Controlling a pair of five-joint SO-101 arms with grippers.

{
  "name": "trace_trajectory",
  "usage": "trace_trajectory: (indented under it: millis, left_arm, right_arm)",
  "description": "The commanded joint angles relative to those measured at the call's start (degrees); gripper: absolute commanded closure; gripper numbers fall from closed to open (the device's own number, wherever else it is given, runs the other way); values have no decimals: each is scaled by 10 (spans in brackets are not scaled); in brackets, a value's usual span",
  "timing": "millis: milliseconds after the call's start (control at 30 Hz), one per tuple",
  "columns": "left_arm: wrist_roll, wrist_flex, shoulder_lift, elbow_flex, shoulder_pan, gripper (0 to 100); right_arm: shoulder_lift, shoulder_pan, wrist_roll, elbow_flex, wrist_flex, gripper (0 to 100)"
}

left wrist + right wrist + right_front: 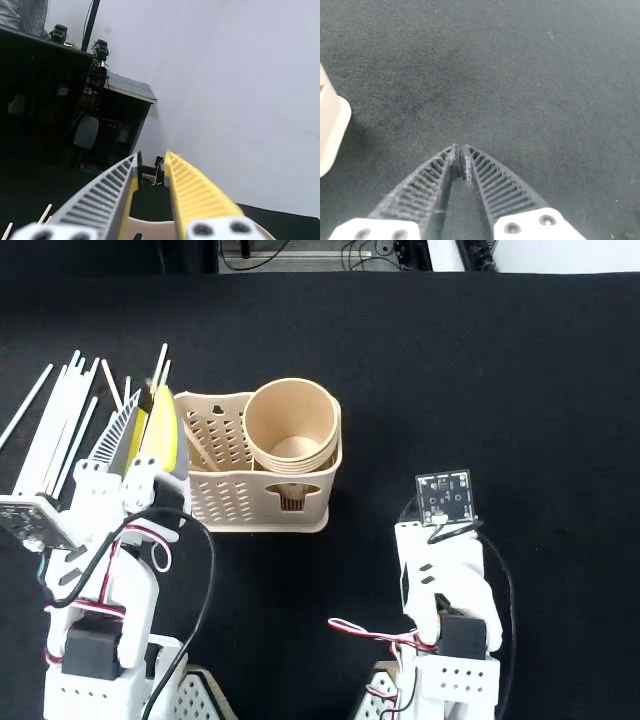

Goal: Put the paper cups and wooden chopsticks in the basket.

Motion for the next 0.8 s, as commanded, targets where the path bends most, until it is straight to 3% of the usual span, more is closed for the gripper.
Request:
trace_trajectory:
  millis: [0, 233, 467, 567, 767]
  left_arm:
    - [4, 1, 2, -7, 5, 902]
    - [2, 15, 0, -29, 2, 901]
    - [-33, 292, 77, -300, -124, 872]
    - [-41, 367, 178, -385, -166, 845]
    - [-149, 460, 403, -491, -180, 845]
  right_arm:
    - [-2, 8, 0, -1, -6, 972]
    - [-2, 8, 0, -1, -6, 972]
    - [-2, 8, 0, -1, -6, 972]
    - [-2, 8, 0, -1, -6, 972]
    - [-2, 8, 0, -1, -6, 972]
